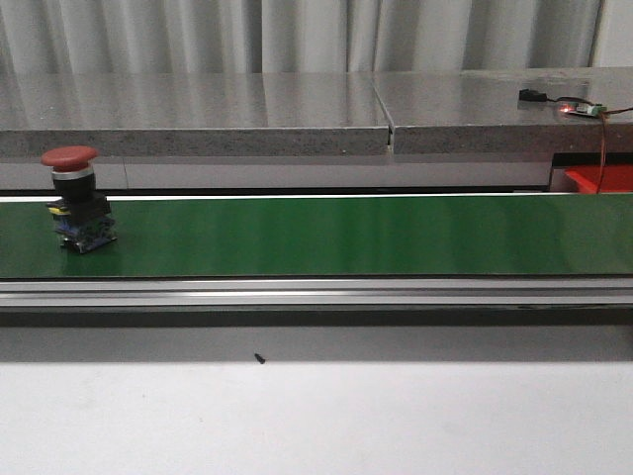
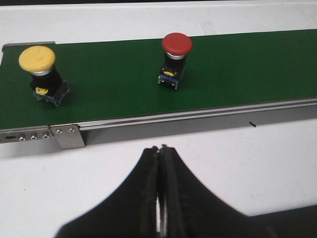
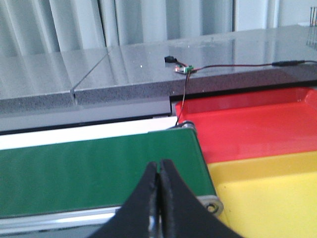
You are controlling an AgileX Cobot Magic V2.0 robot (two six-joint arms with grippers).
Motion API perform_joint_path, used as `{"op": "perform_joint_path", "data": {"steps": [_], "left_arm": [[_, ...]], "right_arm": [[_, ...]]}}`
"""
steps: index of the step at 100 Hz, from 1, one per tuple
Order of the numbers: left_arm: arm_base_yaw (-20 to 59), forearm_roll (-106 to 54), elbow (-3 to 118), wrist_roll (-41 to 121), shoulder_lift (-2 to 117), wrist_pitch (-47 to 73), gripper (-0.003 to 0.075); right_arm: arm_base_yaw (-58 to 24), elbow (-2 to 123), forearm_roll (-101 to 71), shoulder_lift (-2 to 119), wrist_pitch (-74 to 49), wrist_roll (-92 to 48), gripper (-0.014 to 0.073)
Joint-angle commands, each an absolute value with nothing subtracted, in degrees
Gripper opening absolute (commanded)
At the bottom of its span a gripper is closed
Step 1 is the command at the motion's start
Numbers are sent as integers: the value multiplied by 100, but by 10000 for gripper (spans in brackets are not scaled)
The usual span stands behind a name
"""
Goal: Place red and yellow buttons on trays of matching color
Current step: 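Set the yellow button on the belt and open the left gripper, then reach the right gripper down and grasp the red button on the belt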
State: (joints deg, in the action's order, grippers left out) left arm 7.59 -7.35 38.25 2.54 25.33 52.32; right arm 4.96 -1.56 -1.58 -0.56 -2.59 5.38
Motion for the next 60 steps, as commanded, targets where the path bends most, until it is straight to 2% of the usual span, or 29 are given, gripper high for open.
{"op": "perform_joint_path", "data": {"steps": [1, 23, 40, 60], "left_arm": [[799, -855, 3904, 227, 2158, 5106, -19], [799, -763, 3891, 227, 1497, 5460, -19], [799, -763, 3891, 227, 1398, 5532, -19], [799, -763, 3891, 227, 1398, 5532, -19]], "right_arm": [[527, -73, -133, -169, 454, 512, -67], [527, -14, -133, -169, 895, 512, -67], [521, 618, -133, 109, -126, 512, -67], [517, 1499, -133, 1142, -1084, 512, -67]]}}
